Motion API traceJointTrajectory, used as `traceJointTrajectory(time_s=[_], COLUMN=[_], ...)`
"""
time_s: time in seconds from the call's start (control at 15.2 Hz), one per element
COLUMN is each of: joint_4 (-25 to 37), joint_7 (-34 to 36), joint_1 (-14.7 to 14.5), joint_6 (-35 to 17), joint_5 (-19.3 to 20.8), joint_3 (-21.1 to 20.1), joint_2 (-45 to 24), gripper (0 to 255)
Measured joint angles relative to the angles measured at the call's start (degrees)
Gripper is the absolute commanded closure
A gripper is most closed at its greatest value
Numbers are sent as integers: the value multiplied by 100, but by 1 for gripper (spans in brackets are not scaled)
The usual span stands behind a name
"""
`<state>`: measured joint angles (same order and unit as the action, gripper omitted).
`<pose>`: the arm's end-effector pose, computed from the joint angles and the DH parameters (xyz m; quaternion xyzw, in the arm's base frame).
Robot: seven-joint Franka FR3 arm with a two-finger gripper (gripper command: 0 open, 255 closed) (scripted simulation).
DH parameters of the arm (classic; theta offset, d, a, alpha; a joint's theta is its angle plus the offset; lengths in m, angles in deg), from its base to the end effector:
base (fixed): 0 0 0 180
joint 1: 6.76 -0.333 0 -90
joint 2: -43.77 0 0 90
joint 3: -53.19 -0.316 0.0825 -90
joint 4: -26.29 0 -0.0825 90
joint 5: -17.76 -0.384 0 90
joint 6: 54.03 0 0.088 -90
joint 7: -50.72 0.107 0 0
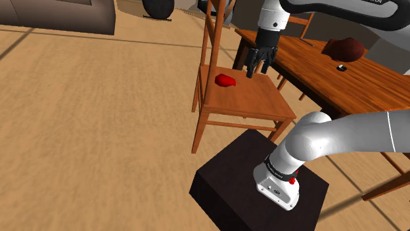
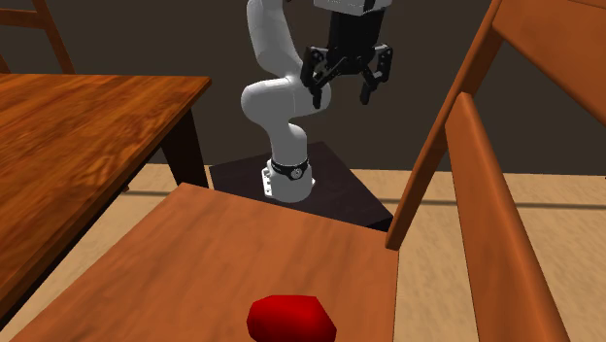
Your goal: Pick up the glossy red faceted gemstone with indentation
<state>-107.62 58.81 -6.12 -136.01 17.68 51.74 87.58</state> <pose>0.2969 0.0066 0.5815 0.9952 -0.0674 -0.0701 0.0133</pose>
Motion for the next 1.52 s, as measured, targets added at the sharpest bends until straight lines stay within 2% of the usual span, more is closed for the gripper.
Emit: traceJointTrajectory(time_s=[0.26,0.59,0.86,1.19,1.52], joint_4=[-107,-230,-79,256,791], joint_7=[-456,-1568,-2415,-3489,-4631], joint_1=[-22,-62,-146,-293,-442], joint_6=[-332,-1159,-1810,-2625,-3298], joint_5=[195,609,782,785,514], joint_3=[239,830,1247,1726,2117], joint_2=[-149,-641,-1254,-2183,-3207], gripper=[0,0,0,0,0])
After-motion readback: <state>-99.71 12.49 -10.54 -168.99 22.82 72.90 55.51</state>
